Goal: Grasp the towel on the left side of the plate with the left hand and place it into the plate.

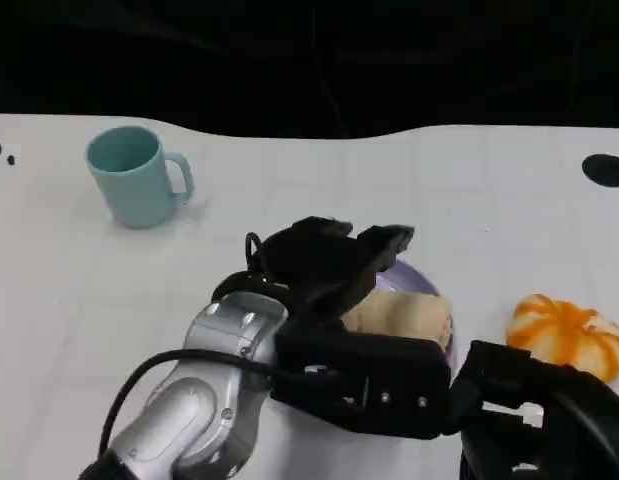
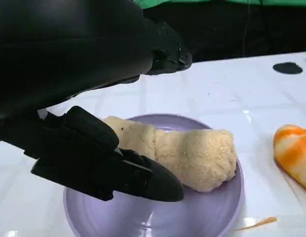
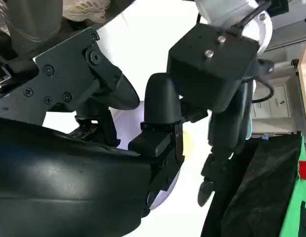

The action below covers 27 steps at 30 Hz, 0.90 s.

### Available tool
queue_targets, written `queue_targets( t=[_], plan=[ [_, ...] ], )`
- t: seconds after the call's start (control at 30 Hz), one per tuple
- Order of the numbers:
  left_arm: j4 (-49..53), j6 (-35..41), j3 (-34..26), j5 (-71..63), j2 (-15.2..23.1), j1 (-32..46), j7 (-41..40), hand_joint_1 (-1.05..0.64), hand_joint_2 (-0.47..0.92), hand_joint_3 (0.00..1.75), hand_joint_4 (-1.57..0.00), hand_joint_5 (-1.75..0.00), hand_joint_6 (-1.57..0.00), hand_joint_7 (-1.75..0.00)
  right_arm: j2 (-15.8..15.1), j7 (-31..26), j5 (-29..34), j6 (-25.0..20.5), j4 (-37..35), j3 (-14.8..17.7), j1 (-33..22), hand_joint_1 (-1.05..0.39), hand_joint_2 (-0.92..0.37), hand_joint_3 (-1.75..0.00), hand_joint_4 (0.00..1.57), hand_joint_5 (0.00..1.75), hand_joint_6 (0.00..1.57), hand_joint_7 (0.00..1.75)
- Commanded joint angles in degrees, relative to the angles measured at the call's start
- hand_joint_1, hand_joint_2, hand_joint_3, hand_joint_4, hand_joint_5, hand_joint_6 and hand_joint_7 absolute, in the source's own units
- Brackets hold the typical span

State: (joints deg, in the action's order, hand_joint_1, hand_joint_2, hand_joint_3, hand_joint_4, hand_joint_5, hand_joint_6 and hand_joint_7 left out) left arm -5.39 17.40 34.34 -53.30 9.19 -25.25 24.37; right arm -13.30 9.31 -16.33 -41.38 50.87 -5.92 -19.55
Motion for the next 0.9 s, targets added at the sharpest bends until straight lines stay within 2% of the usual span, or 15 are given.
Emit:
queue_targets(
  t=[0.03, 0.37, 0.53, 0.67, 0.77, 0.9],
  plan=[
    [-4.2, -0.8, -2.1, 0.5, 2.1, 2.0, 0.2, -0.86, 0.92, 0.22, -0.04, -0.12, -0.05, -0.01, -0.5, -0.1, 0.2, 0.4, 0.1, 0.3, 0.1, -0.12, -0.51, -1.28, 0.73, 1.75, 0.64, 1.59],
    [-15.8, -1.0, -9.8, 7.1, 7.0, 6.0, 5.9, -0.79, 0.92, 0.22, -0.07, -0.19, -0.14, -0.05, -0.4, -0.1, 0.2, 0.4, -0.1, 0.4, 0.3, -0.12, -0.52, -1.28, 0.73, 1.75, 0.63, 1.59],
    [-22.2, 0.7, -15.5, 14.1, 8.0, 9.7, 8.5, -0.75, 0.92, 0.2, -0.12, -0.26, -0.19, -0.07, -0.5, -0.1, 0.1, 0.5, -0.3, 0.4, 0.5, -0.11, -0.52, -1.27, 0.73, 1.75, 0.64, 1.59],
    [-26.8, 1.8, -21.1, 22.4, 7.8, 13.5, 9.0, -0.65, 0.92, 0.21, -0.36, -0.4, -0.3, -0.11, -0.5, 0.0, 0.1, 0.4, -0.5, 0.4, 0.7, -0.11, -0.51, -1.28, 0.73, 1.75, 0.64, 1.59],
    [-29.6, 1.5, -24.7, 27.4, 7.3, 16.6, 7.6, -0.57, 0.92, 0.25, -0.63, -0.43, -0.51, -0.12, -0.6, 0.0, 0.2, 0.5, -0.6, 0.2, 0.8, -0.11, -0.51, -1.29, 0.73, 1.75, 0.64, 1.59],
    [-32.4, 2.2, -29.1, 35.3, 5.4, 20.6, 6.3, -0.34, 0.92, 0.26, -0.83, -0.49, -0.73, -0.18, -0.4, -0.3, 0.5, 0.5, -0.7, -0.3, 1.1, -0.11, -0.5, -1.3, 0.72, 1.75, 0.64, 1.59]
  ],
)
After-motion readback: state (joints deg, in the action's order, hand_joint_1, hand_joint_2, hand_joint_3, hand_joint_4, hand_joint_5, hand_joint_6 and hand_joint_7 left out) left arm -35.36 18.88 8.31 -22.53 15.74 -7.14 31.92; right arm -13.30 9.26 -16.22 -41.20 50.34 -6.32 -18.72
